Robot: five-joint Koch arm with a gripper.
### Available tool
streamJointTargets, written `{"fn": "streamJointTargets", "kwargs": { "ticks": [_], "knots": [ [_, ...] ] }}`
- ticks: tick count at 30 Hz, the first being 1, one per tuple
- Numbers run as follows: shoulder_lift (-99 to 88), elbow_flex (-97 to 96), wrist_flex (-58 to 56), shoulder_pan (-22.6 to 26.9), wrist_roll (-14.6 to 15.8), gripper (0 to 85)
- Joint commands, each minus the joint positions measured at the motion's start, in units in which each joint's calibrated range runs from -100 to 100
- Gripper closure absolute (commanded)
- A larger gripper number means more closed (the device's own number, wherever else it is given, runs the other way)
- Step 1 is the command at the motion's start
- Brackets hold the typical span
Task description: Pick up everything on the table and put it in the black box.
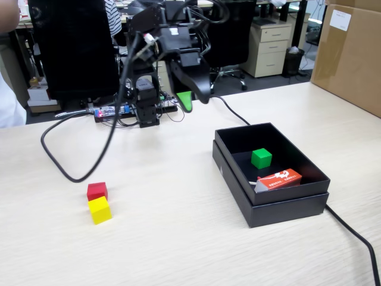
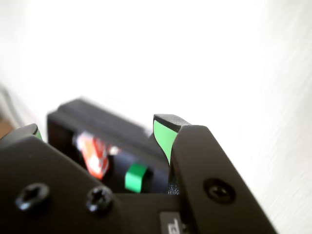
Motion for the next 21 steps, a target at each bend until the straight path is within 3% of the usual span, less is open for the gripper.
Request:
{"fn": "streamJointTargets", "kwargs": {
  "ticks": [1, 8, 21],
  "knots": [
    [-3.44, -0.66, 3.15, -3.76, -1.95, 38.6],
    [-1.03, -10.09, 7.64, -10.70, -4.44, 38.2],
    [16.30, -12.63, 12.22, -17.97, -8.01, 37.2]
  ]
}}
